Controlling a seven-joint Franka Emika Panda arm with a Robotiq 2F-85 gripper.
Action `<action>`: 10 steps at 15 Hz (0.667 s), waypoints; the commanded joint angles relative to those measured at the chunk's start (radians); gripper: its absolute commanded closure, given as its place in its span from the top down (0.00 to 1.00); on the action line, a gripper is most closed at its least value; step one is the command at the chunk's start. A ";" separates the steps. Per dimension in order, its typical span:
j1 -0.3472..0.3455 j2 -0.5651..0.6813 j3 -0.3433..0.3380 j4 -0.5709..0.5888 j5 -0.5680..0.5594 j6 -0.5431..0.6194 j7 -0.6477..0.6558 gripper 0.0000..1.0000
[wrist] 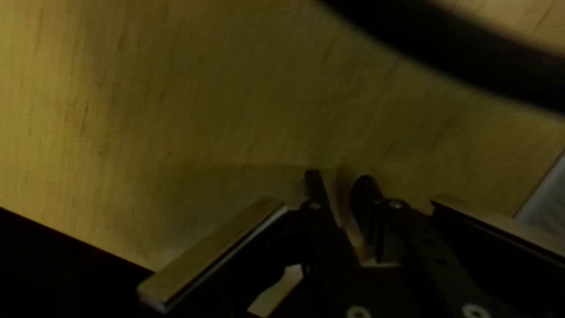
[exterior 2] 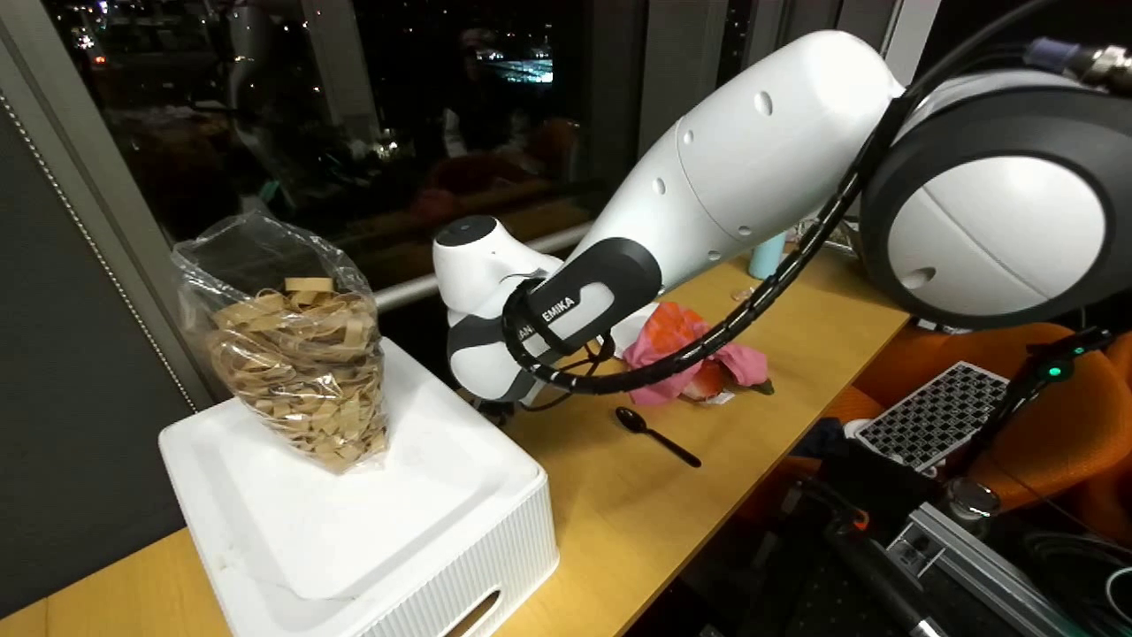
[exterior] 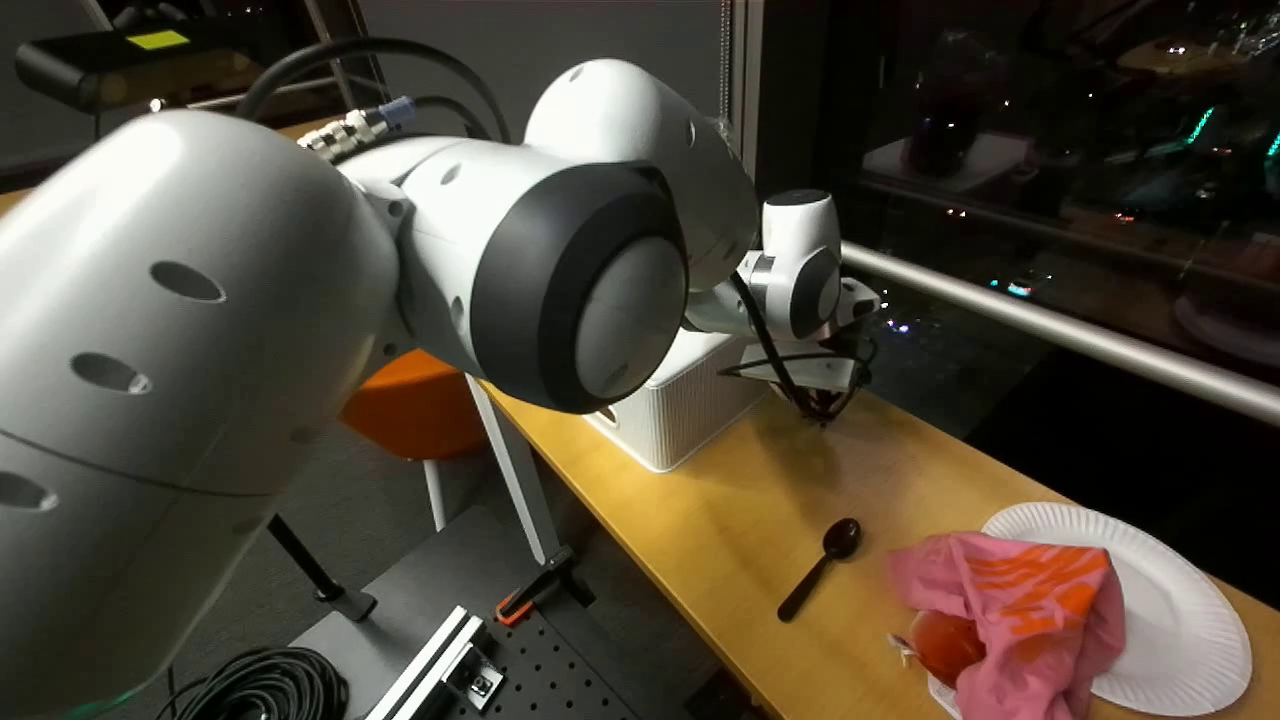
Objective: Pick the three brown rubber bands from the table and put them in the clear rubber band bag one by one
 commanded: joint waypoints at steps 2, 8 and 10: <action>0.000 0.014 -0.021 0.030 0.018 -0.004 0.018 0.00; 0.033 -0.199 -0.073 -0.136 -0.008 -0.079 0.092 0.00; 0.043 -0.280 -0.078 -0.170 -0.016 -0.167 0.097 0.00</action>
